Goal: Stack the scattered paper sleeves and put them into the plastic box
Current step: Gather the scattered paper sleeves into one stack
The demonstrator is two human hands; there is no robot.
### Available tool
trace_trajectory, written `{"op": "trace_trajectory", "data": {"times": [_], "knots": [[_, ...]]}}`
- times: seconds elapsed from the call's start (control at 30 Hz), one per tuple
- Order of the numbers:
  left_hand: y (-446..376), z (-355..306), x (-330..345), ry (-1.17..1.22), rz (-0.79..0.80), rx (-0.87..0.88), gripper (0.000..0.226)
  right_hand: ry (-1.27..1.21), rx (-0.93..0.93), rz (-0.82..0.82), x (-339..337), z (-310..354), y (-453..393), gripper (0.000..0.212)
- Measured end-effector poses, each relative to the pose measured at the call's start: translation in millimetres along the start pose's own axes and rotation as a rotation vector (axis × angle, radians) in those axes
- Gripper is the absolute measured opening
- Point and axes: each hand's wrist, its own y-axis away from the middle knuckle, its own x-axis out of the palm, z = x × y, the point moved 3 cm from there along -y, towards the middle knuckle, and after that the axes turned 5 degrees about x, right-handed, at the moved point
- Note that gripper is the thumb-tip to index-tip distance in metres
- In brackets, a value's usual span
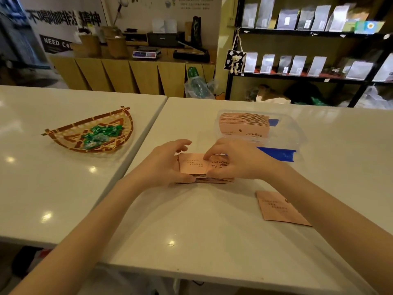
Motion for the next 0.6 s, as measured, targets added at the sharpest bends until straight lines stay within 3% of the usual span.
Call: {"op": "trace_trajectory", "data": {"times": [0.27,0.4,0.6], "knots": [[-13,-38,8,-0.165,0.043,0.182,0.062,-0.1,0.067,-0.059,-19,-20,27,0.046],[-15,-74,22,-0.091,0.07,0.316,0.057,-0.16,0.164,-0.066,-29,-46,54,0.055],[-18,-120,71,-0.082,0.317,0.435,0.061,-0.153,0.349,0.096,-29,-86,99,0.072]]}}
